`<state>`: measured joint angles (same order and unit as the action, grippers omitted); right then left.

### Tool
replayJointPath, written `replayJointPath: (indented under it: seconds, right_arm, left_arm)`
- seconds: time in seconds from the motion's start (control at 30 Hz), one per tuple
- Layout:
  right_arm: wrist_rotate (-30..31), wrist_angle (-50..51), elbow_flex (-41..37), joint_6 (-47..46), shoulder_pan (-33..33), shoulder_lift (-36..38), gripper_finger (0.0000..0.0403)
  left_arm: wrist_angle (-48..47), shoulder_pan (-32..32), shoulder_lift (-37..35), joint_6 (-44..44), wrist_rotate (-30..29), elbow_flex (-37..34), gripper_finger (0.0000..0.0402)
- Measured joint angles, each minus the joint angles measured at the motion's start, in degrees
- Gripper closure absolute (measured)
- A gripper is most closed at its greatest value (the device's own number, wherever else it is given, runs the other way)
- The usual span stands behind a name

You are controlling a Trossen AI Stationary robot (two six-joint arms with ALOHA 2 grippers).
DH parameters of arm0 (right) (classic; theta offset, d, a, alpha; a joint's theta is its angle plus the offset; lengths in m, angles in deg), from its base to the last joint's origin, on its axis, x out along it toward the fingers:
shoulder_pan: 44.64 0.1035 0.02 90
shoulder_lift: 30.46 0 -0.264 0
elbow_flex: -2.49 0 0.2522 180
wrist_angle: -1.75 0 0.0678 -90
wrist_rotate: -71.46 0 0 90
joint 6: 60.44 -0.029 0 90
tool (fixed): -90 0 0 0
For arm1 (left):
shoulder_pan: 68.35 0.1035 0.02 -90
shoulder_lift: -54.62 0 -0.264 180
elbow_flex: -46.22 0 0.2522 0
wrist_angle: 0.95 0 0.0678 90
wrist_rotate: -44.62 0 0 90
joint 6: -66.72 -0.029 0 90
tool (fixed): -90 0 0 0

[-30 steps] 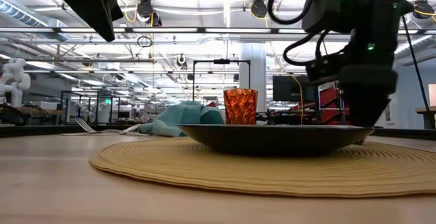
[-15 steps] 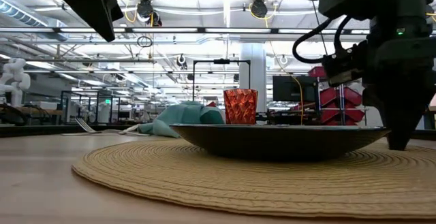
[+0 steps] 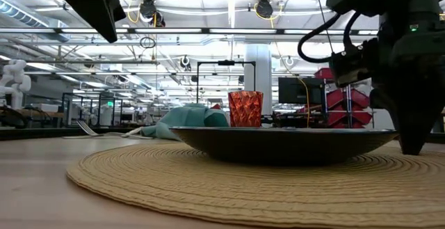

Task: Set table place
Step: Adjust the brown placemat, then move the brown cup to the top right of the table

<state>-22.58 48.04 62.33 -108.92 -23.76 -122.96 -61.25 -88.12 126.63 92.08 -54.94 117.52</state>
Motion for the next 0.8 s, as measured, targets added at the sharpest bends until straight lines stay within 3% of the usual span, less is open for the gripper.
replayJointPath:
  seconds: [0.2, 0.47, 0.8]
  right_arm:
    - [6.92, -0.93, 0.01, -0.43, -0.08, 5.44, 0.0403]
    - [10.78, -1.56, 0.09, -0.29, 0.17, 11.71, 0.0391]
    - [15.54, -11.23, 0.16, 11.16, 0.26, 17.58, 0.0341]
  left_arm:
    - [-0.05, 0.00, 0.00, 0.00, 0.00, 0.00, 0.0402]
    - [-0.07, 0.02, 0.00, -0.09, 0.00, -0.02, 0.0402]
    - [-0.07, 0.02, 0.00, -0.72, -0.23, -0.02, 0.0402]
